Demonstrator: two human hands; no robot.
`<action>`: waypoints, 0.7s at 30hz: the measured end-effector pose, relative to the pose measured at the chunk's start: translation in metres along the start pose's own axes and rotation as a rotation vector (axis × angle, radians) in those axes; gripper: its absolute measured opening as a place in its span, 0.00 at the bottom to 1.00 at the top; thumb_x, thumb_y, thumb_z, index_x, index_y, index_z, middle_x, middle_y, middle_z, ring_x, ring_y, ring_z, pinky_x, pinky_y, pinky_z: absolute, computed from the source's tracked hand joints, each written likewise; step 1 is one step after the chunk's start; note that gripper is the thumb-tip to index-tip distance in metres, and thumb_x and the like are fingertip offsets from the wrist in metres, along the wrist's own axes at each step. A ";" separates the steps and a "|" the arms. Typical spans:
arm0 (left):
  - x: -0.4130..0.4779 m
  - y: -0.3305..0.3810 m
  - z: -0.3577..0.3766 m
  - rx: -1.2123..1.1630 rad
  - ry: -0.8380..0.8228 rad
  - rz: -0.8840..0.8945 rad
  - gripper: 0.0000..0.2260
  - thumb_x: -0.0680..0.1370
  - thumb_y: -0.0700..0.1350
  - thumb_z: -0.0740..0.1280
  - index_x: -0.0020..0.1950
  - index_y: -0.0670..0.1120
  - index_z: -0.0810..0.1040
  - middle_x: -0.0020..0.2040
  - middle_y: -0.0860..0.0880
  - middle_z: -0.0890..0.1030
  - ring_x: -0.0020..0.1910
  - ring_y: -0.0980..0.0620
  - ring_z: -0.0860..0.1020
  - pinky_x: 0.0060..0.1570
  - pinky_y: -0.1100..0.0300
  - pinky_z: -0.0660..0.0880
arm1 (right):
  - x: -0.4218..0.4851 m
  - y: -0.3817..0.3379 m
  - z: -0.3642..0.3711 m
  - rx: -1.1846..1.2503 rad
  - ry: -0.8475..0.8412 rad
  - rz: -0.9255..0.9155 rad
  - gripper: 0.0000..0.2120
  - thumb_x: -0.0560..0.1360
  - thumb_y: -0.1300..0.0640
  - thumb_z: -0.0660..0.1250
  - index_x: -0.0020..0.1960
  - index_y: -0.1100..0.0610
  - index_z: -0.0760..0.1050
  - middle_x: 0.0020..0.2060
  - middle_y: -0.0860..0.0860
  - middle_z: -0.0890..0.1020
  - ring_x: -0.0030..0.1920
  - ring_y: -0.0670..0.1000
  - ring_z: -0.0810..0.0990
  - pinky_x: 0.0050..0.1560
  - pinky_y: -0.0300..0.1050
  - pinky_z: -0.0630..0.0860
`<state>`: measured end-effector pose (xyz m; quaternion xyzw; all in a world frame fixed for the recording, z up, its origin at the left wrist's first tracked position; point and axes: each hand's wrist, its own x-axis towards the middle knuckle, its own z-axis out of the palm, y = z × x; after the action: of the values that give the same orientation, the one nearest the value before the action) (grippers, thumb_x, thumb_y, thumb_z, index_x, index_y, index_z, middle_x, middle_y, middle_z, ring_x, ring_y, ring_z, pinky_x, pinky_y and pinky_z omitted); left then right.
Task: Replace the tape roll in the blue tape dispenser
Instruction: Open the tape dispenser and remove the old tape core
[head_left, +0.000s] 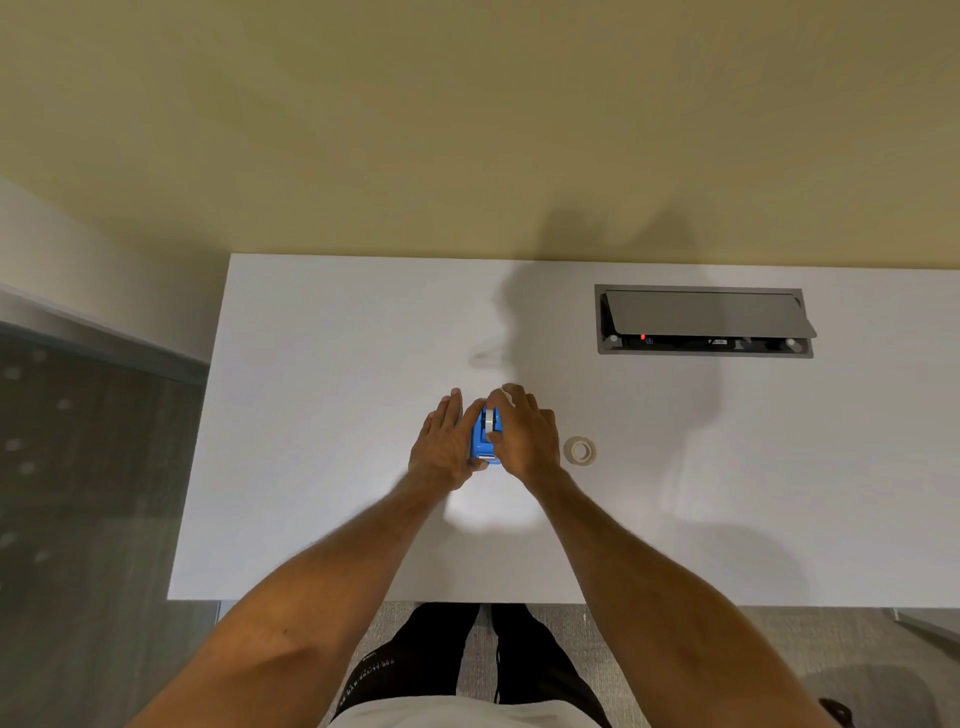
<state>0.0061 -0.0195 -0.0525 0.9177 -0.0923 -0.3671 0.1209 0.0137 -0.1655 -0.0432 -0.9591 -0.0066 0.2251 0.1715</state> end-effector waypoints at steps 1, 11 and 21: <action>0.000 0.000 0.000 0.001 -0.001 -0.002 0.44 0.83 0.59 0.70 0.89 0.50 0.46 0.89 0.43 0.41 0.90 0.42 0.43 0.90 0.46 0.49 | 0.000 0.000 0.000 0.000 0.002 -0.002 0.26 0.80 0.47 0.74 0.74 0.51 0.68 0.73 0.51 0.73 0.68 0.52 0.79 0.72 0.48 0.75; 0.000 0.000 0.000 -0.029 -0.046 -0.001 0.44 0.84 0.58 0.69 0.89 0.49 0.43 0.89 0.43 0.41 0.90 0.42 0.43 0.90 0.46 0.48 | -0.004 0.000 -0.006 -0.025 0.000 -0.020 0.26 0.81 0.46 0.72 0.74 0.52 0.68 0.73 0.51 0.73 0.68 0.52 0.79 0.71 0.48 0.76; -0.020 -0.008 -0.007 -0.156 -0.062 0.057 0.43 0.86 0.48 0.68 0.89 0.45 0.41 0.90 0.44 0.44 0.90 0.45 0.44 0.89 0.48 0.50 | -0.020 -0.004 -0.016 0.051 0.050 -0.049 0.21 0.84 0.48 0.68 0.74 0.51 0.70 0.76 0.49 0.70 0.70 0.50 0.77 0.72 0.46 0.75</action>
<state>-0.0029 -0.0052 -0.0371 0.8906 -0.0933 -0.3980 0.1995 0.0029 -0.1684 -0.0198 -0.9593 -0.0199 0.1969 0.2015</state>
